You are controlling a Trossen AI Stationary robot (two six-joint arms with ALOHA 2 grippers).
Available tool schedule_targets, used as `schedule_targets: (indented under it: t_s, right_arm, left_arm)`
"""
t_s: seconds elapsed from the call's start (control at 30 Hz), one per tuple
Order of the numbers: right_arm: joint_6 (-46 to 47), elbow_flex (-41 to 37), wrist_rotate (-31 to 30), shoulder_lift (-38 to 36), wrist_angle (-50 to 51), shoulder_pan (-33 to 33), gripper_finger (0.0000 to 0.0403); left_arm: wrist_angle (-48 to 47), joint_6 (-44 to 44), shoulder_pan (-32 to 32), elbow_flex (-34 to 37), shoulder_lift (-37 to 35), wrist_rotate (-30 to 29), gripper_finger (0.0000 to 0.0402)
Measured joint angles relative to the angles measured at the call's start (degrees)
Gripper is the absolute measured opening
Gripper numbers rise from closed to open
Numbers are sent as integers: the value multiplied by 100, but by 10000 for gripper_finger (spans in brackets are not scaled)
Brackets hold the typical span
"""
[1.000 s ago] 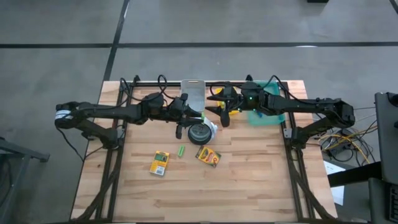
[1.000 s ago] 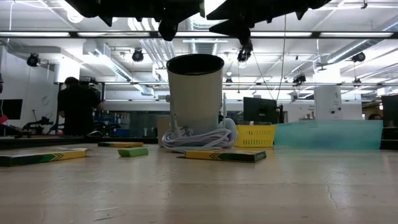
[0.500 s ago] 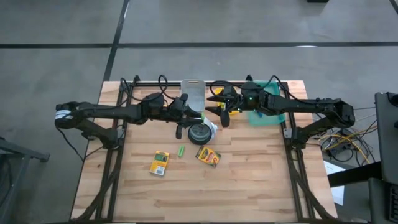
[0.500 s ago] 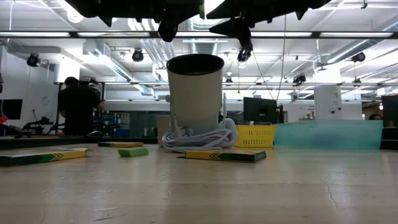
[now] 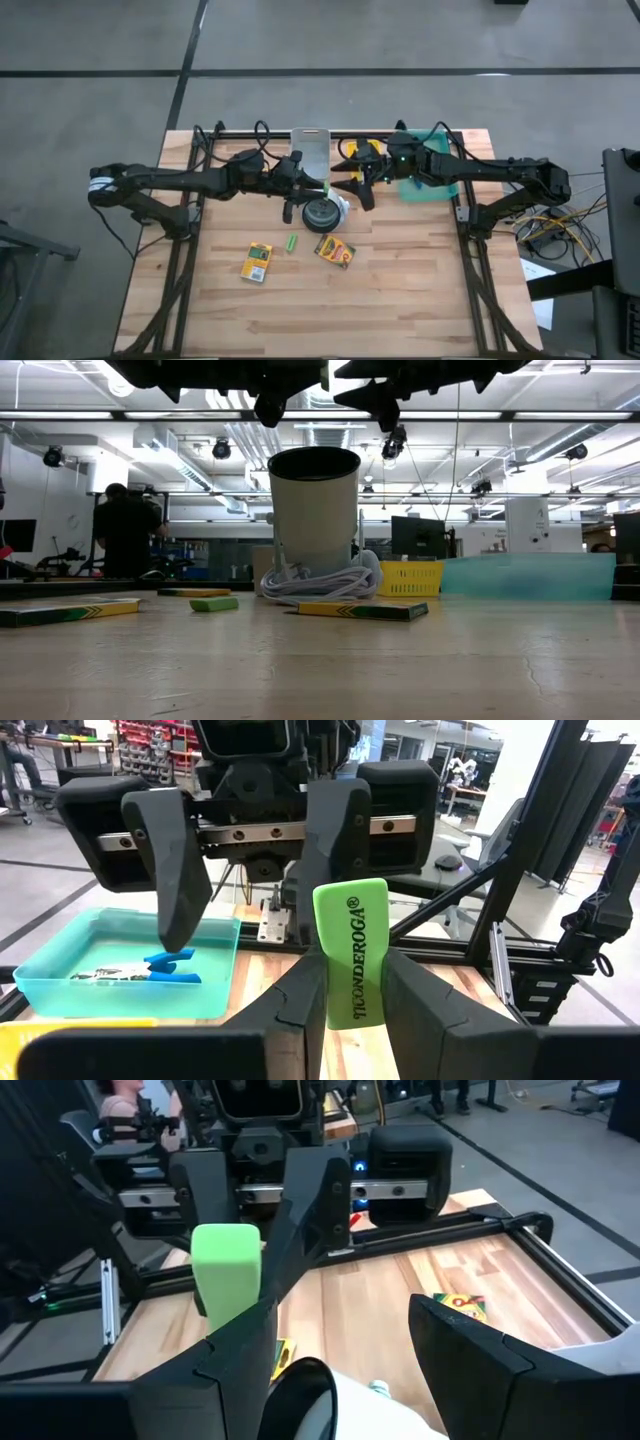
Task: Pick & Place School Supplies
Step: Put the green eraser into the yellow bin
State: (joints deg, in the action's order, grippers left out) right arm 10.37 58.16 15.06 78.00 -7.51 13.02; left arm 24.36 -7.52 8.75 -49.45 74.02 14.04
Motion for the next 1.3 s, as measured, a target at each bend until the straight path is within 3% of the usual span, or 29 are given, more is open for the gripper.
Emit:
schedule_targets:
  t_s: [0.4, 0.97, 1.3]
  right_arm:
    - [-2, 9, -13, -7, -33, 13, 230]
    - [-136, -31, -12, -141, 308, 13, 363]
    - [-138, -32, -9, -186, 275, 13, 380]
  left_arm:
    - [0, -1, 0, 0, 0, 0, 85]
    - [0, 0, 0, 0, 0, 0, 85]
    - [-47, 0, 0, 0, 0, -1, 85]
